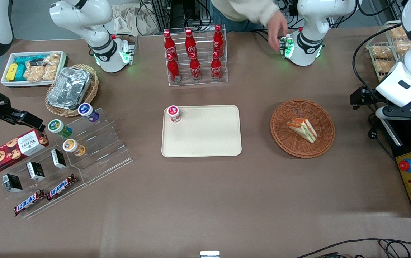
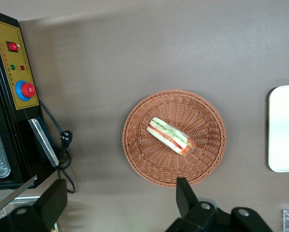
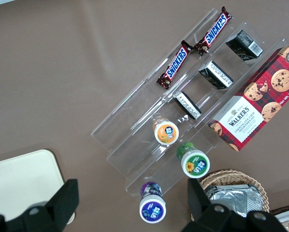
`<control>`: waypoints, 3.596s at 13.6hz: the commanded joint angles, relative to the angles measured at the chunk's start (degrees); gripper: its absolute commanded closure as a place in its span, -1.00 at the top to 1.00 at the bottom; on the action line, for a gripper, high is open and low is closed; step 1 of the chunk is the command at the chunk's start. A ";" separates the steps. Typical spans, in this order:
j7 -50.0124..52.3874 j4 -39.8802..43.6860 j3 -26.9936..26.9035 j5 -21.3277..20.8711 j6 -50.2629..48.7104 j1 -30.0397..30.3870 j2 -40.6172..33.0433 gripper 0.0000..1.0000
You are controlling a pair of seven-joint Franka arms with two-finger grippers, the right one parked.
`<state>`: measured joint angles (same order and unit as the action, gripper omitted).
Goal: Place sandwich from basket to tray
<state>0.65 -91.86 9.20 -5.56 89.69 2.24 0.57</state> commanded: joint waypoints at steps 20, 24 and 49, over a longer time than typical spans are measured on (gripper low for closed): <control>25.94 -28.72 -0.76 4.07 15.07 -0.30 -11.13 1.00; 34.04 -34.06 -0.59 7.39 21.81 -0.48 -9.19 1.00; 53.33 -37.83 -0.33 2.41 34.41 -5.76 1.18 -1.00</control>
<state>54.76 -138.40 8.95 -0.98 136.82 -3.39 1.76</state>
